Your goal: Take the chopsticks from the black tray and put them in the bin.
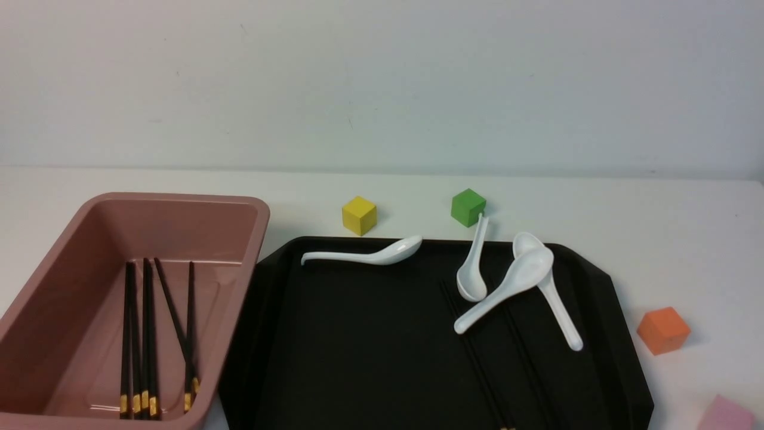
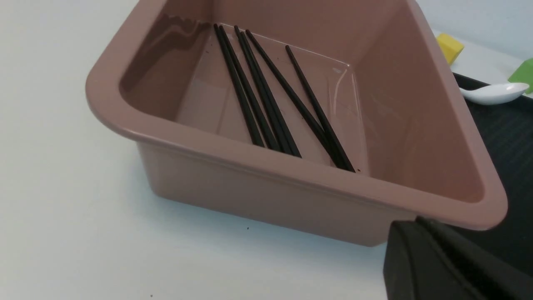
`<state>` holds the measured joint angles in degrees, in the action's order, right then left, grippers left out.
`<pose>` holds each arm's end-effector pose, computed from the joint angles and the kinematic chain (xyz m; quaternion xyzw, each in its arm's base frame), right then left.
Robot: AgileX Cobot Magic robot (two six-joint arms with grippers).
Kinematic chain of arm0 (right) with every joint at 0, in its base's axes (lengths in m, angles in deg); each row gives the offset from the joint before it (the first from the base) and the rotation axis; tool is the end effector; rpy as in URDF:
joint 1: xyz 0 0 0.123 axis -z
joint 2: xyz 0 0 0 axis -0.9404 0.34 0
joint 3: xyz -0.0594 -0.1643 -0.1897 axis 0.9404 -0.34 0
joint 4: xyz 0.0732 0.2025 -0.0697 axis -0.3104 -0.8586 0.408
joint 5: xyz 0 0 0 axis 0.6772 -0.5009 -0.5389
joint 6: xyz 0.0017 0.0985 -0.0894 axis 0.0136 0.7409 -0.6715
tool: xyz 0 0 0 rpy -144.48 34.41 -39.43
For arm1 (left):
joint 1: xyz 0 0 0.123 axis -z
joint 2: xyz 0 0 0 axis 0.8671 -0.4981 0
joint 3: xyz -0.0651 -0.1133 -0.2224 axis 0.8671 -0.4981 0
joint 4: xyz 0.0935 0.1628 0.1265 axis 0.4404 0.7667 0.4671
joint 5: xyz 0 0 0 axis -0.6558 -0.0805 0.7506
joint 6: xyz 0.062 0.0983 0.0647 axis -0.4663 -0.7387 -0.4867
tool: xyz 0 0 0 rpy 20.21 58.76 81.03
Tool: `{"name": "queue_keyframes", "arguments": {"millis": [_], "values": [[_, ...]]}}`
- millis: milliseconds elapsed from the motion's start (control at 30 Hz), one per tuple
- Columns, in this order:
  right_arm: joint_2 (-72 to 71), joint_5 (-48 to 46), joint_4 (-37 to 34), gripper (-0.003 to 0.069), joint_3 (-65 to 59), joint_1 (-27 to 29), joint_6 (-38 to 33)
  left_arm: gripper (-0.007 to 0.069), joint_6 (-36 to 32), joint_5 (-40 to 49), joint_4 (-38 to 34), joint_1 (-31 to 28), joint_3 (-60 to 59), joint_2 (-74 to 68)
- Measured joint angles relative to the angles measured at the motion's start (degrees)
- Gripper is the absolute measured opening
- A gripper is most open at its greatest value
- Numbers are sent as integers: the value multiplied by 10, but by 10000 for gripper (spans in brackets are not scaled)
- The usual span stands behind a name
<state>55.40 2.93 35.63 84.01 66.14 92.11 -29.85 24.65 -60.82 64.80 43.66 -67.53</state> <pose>0.0943 0.0070 0.1632 0.0107 0.8008 0.0517 0.5965 0.0932 -0.0100 0.1569 -0.1033 0.8034 -0.1328 0.5712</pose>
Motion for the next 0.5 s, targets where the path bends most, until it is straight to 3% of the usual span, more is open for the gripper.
{"name": "queue_keyframes", "arguments": {"millis": [500], "values": [[0,0,0,240,0,0,0,7,0,0,0,0,0,0]]}}
